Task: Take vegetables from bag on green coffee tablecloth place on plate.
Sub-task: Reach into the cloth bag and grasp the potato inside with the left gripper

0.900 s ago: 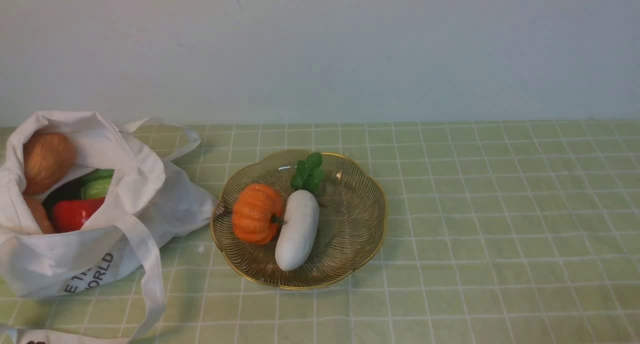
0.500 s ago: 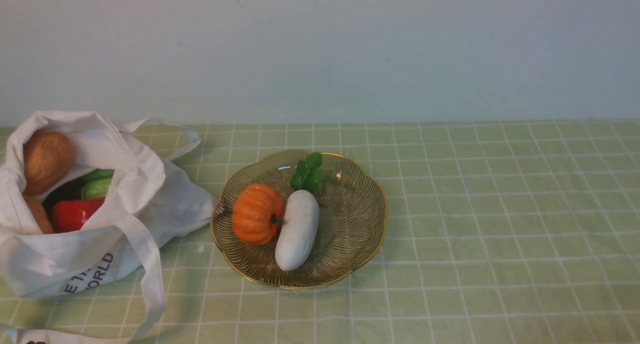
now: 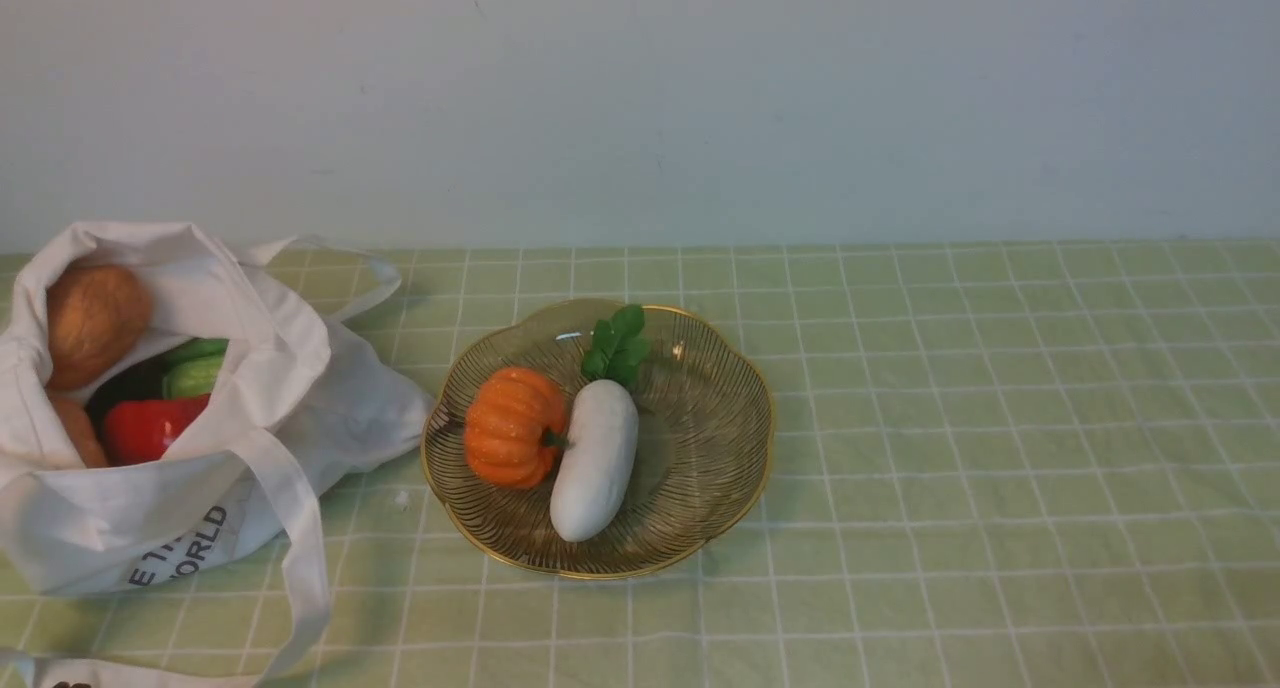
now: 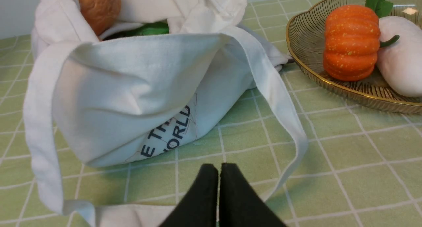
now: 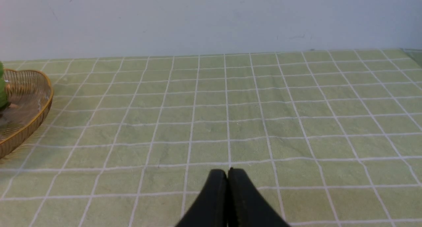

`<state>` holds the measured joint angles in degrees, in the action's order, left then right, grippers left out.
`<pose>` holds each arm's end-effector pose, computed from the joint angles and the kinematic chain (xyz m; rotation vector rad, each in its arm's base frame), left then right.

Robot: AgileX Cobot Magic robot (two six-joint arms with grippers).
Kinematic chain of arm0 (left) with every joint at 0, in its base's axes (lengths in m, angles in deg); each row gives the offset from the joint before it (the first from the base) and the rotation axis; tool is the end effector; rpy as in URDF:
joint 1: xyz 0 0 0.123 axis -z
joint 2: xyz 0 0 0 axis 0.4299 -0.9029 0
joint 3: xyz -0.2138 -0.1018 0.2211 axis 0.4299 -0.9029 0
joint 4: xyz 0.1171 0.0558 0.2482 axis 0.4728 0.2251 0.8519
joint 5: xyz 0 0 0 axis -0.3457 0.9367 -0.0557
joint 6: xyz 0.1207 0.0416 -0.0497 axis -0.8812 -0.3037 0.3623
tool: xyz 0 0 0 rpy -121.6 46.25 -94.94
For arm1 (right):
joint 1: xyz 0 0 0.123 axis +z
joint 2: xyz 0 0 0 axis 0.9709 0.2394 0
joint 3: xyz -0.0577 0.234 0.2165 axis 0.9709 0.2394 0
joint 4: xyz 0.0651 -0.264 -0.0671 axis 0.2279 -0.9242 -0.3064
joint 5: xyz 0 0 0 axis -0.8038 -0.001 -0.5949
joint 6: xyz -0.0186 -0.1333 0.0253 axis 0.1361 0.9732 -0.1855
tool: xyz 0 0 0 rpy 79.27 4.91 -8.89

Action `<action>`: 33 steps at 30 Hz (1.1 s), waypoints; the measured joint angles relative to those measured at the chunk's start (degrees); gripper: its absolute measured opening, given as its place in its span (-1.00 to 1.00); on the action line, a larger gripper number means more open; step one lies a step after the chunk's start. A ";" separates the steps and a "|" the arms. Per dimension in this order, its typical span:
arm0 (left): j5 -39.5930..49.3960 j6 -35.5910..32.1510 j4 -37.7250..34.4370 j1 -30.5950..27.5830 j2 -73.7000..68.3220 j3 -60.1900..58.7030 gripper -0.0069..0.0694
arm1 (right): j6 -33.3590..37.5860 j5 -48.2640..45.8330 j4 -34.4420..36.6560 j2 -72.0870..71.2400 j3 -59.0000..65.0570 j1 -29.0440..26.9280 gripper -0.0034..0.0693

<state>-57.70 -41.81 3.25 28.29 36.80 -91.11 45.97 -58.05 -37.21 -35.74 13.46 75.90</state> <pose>0.0852 -0.0067 0.1552 0.1151 1.8815 -0.0108 0.0853 0.0009 0.1569 0.0489 1.8820 0.0437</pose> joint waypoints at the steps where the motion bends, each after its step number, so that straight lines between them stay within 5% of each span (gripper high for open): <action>1: 0.00 0.00 0.00 0.00 0.00 0.00 -0.83 | 0.00 0.00 0.00 0.00 0.00 0.00 -0.95; 11: -3.87 -3.98 5.50 0.00 0.00 -0.07 -0.83 | 0.00 0.00 0.00 0.00 0.00 0.00 -0.95; 20: -19.40 13.20 -13.21 0.00 0.00 -0.07 -0.83 | 0.00 0.00 0.00 0.00 0.00 0.00 -0.95; 26: -21.26 15.68 -18.31 0.00 0.00 -0.07 -0.83 | 0.00 0.00 0.00 0.00 0.00 0.00 -0.95; 33: -39.83 15.91 -20.26 0.00 0.00 0.38 -0.83 | 0.00 0.00 0.00 0.00 0.00 0.00 -0.95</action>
<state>-97.52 -25.90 -17.01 28.29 36.80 -90.73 45.97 -58.05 -37.21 -35.74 13.46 75.90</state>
